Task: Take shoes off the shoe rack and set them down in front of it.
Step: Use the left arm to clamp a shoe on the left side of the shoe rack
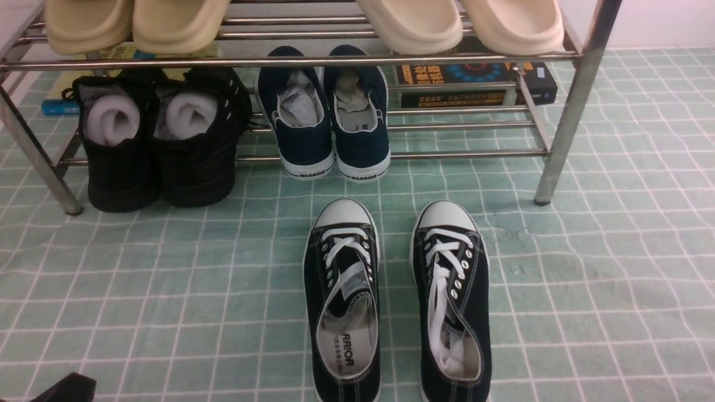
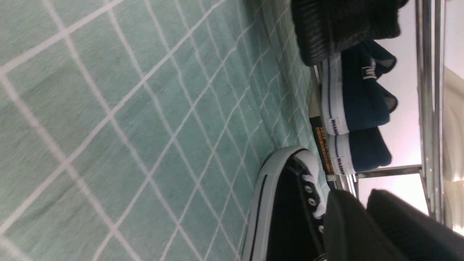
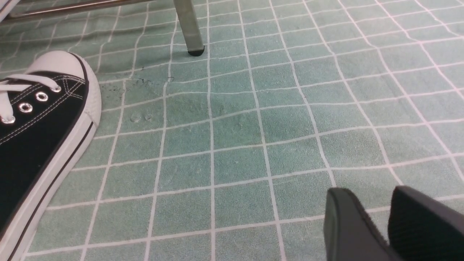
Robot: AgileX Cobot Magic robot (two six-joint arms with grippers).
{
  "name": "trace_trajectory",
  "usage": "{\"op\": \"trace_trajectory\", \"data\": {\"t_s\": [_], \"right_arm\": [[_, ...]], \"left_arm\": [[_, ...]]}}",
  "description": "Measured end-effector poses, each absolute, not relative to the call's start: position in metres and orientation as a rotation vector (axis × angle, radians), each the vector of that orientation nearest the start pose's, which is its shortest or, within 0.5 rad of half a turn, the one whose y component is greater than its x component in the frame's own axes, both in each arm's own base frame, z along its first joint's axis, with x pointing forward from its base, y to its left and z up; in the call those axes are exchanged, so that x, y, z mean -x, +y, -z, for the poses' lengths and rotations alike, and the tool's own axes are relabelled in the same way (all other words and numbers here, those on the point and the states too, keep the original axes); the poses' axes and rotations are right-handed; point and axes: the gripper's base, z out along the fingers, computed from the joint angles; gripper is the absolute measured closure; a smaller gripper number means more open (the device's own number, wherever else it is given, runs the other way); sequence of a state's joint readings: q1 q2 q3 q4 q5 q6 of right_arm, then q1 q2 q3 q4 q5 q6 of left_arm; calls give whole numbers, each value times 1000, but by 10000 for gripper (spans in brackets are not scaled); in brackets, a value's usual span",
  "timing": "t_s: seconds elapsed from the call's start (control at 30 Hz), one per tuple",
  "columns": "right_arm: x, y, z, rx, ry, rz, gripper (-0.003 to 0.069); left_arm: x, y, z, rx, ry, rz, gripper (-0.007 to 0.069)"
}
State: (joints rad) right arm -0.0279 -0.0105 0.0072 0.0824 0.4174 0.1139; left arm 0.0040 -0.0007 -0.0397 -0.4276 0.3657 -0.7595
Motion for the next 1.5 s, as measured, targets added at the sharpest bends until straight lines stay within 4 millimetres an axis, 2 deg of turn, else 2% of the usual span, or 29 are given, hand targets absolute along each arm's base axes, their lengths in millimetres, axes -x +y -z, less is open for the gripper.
{"op": "trace_trajectory", "data": {"t_s": [0.07, 0.13, 0.17, 0.27, 0.33, 0.4, 0.43, 0.53, 0.57, 0.63, 0.67, 0.73, 0.77, 0.8, 0.83, 0.9, 1.0, 1.03, 1.1, 1.2, 1.33, 1.43, 1.47, 1.5], "right_arm": [[-51, 2, -174, -183, 1890, -141, 459], [-51, 2, -174, -183, 1890, -141, 459], [-51, 2, -174, -183, 1890, -141, 459], [-51, 2, -174, -183, 1890, -141, 459], [-51, 2, -174, -183, 1890, -141, 457], [-51, 2, -174, -183, 1890, -141, 457], [-51, 2, -174, -183, 1890, -141, 457], [-51, 2, -174, -183, 1890, -141, 457], [-51, 2, -174, -183, 1890, -141, 457], [-51, 2, -174, -183, 1890, -141, 457], [-51, 2, -174, -183, 1890, -141, 457], [-51, 2, -174, -183, 1890, -141, 457], [-51, 2, -174, -183, 1890, -141, 457], [-51, 2, -174, -183, 1890, -141, 456], [-51, 2, -174, -183, 1890, -141, 456], [-51, 2, -174, -183, 1890, -141, 454], [-51, 2, -174, -183, 1890, -141, 452], [-51, 2, -174, -183, 1890, -141, 452], [-51, 2, -174, -183, 1890, -141, 445], [-51, 2, -174, -183, 1890, -141, 442], [-51, 2, -174, -183, 1890, -141, 438], [-51, 2, -174, -183, 1890, -141, 433], [-51, 2, -174, -183, 1890, -141, 433], [-51, 2, -174, -183, 1890, -141, 432]], "left_arm": [[-54, -13, -217, 884, 1675, 891, 617], [-57, -14, -225, 871, 1745, 852, 624], [-63, -16, -231, 862, 1883, 783, 624], [-77, -16, -244, 815, 2123, 645, 624], [-93, -14, -255, 758, 2240, 540, 624], [-110, -11, -275, 674, 2272, 448, 624], [-125, -8, -289, 620, 2283, 387, 624], [-145, -4, -317, 525, 2257, 294, 624], [-161, -1, -338, 488, 2232, 242, 624], [-184, 3, -362, 469, 2232, 179, 624], [-193, 4, -366, 467, 2252, 154, 624], [-218, 7, -370, 461, 2325, 98, 624], [-218, 7, -373, 456, 2316, 97, 623], [-236, 8, -372, 436, 2363, 63, 622], [-255, 8, -369, 411, 2398, 40, 622], [-275, 9, -365, 395, 2428, 24, 620], [-302, 9, -358, 393, 2441, 22, 620], [-305, 9, -357, 393, 2441, 21, 620], [-326, 9, -348, 376, 2407, 22, 615], [-342, 10, -334, 381, 2395, 12, 600], [-354, 13, -322, 403, 2392, -21, 561], [-365, 17, -308, 394, 2391, -85, 473], [-366, 17, -307, 392, 2391, -89, 466], [-372, 19, -300, 384, 2397, -119, 410]]}}
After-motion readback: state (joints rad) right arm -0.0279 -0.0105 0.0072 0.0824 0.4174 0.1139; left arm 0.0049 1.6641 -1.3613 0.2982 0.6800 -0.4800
